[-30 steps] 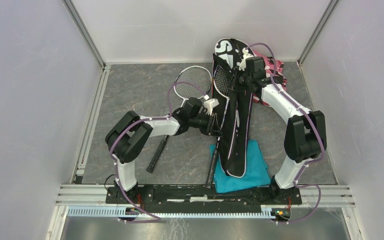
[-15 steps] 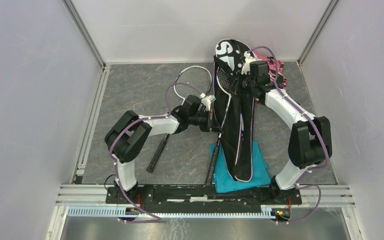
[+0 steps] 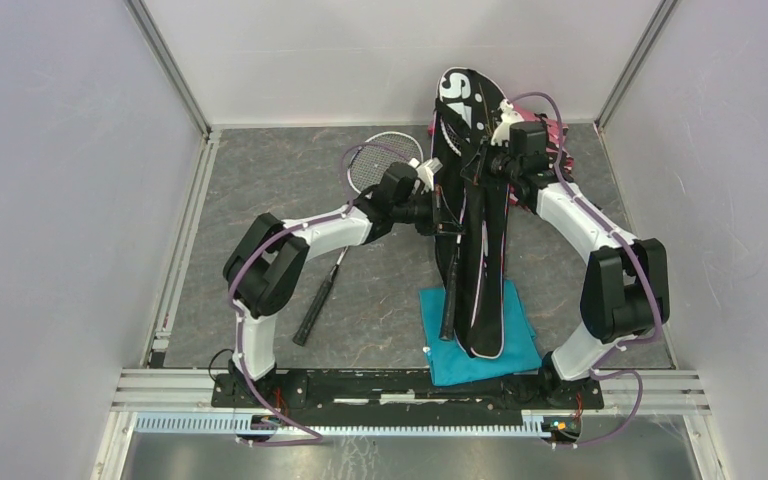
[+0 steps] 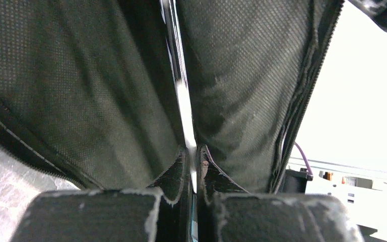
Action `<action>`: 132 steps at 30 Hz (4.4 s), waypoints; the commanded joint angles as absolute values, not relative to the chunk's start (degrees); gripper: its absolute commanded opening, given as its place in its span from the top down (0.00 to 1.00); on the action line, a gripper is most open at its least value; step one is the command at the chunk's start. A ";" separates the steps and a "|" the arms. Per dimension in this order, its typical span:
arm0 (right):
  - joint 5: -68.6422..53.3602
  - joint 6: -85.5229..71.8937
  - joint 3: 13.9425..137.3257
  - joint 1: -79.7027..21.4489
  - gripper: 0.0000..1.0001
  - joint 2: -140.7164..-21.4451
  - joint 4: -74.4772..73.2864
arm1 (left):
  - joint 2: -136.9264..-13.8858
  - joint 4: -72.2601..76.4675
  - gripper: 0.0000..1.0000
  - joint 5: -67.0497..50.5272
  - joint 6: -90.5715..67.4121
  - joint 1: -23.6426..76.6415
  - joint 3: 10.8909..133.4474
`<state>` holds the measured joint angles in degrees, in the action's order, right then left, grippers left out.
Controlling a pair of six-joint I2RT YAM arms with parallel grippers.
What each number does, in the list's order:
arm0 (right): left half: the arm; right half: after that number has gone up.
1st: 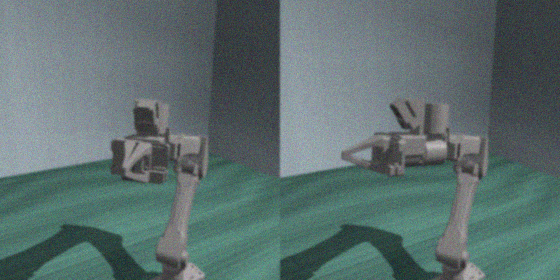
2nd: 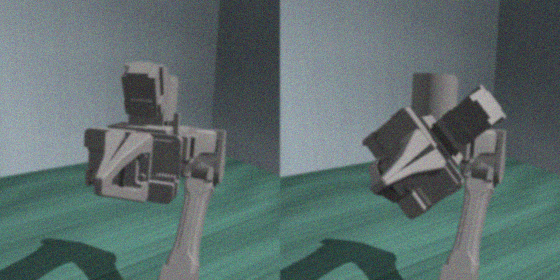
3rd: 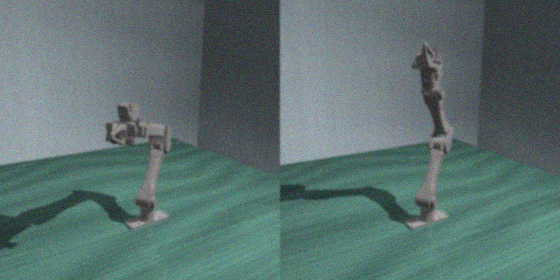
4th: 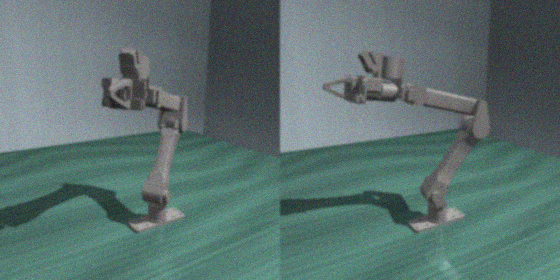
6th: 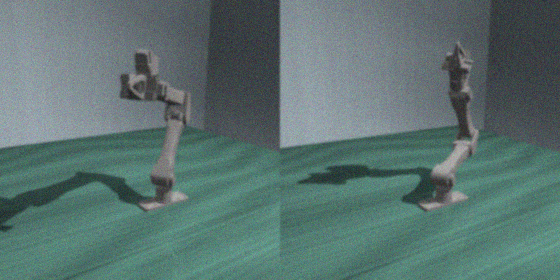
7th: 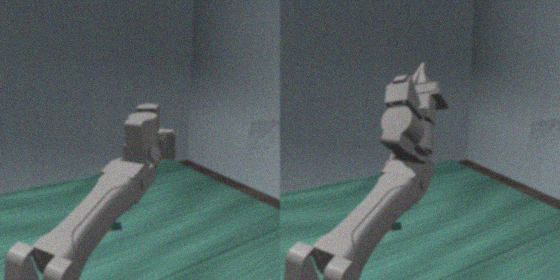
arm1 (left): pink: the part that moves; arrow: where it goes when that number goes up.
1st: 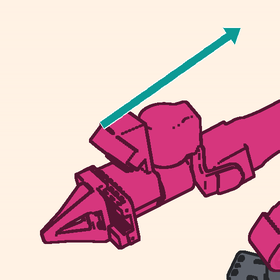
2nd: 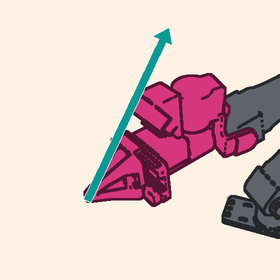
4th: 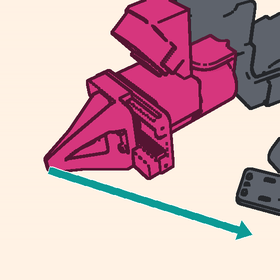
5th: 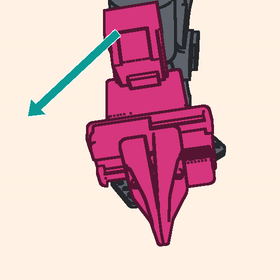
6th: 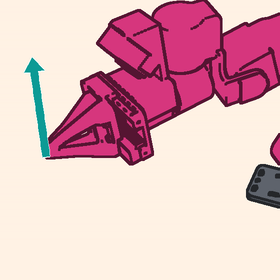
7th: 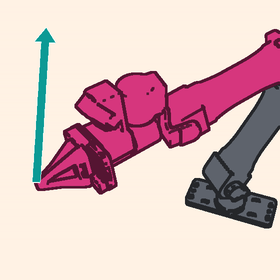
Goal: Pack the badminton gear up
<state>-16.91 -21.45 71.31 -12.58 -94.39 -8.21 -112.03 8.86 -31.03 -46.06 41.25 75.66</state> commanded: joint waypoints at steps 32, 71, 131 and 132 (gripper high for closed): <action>-27.25 -25.06 70.57 -8.14 1.00 -92.61 -6.50 | -113.79 13.72 0.42 -42.22 -37.77 40.28 79.71; -30.24 -22.09 70.18 -6.76 1.00 -91.06 -6.41 | -111.43 -27.51 0.33 -7.61 11.68 20.92 80.94; -10.02 -24.70 80.15 -12.32 1.00 -90.99 -11.97 | -71.31 -36.02 0.98 12.08 16.97 34.09 66.70; -10.01 -24.65 80.30 -12.55 1.00 -91.12 -11.95 | -71.71 -36.22 0.98 13.21 16.95 34.89 66.75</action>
<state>-11.29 -23.97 76.40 -12.03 -91.20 -15.00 -72.34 -35.75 8.14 14.41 32.27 64.82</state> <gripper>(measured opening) 0.029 0.044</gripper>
